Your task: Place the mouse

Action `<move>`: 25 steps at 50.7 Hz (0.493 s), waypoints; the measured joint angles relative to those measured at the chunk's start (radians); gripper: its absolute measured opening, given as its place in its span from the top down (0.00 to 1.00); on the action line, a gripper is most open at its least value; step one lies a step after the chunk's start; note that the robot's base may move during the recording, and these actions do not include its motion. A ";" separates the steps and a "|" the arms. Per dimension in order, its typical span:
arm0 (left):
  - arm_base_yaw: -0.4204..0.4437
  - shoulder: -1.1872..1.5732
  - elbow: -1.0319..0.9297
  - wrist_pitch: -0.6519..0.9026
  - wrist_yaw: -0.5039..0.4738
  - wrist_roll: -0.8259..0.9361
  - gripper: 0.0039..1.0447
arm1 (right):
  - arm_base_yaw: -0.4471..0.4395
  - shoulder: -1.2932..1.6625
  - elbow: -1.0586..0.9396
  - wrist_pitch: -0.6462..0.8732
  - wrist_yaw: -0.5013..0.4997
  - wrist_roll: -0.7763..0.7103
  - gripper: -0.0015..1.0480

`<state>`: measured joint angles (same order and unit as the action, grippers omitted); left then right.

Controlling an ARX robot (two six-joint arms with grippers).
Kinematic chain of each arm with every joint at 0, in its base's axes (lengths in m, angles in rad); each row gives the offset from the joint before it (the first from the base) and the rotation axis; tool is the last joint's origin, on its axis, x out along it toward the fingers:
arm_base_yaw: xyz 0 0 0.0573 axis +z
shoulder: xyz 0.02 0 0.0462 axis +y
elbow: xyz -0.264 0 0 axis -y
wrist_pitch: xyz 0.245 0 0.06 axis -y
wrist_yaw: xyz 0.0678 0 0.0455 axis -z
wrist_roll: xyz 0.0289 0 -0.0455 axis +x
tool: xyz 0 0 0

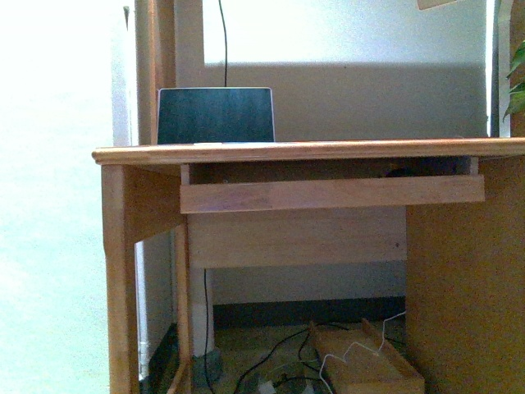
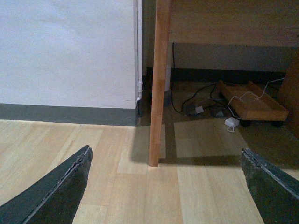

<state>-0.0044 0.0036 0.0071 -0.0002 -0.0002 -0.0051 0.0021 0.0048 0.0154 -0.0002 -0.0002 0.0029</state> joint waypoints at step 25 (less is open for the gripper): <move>0.000 0.000 0.000 0.000 0.000 0.000 0.07 | 0.000 0.000 0.000 0.000 0.000 0.000 0.07</move>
<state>-0.0044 0.0036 0.0071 -0.0002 -0.0002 -0.0051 0.0021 0.0048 0.0154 -0.0002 0.0002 0.0029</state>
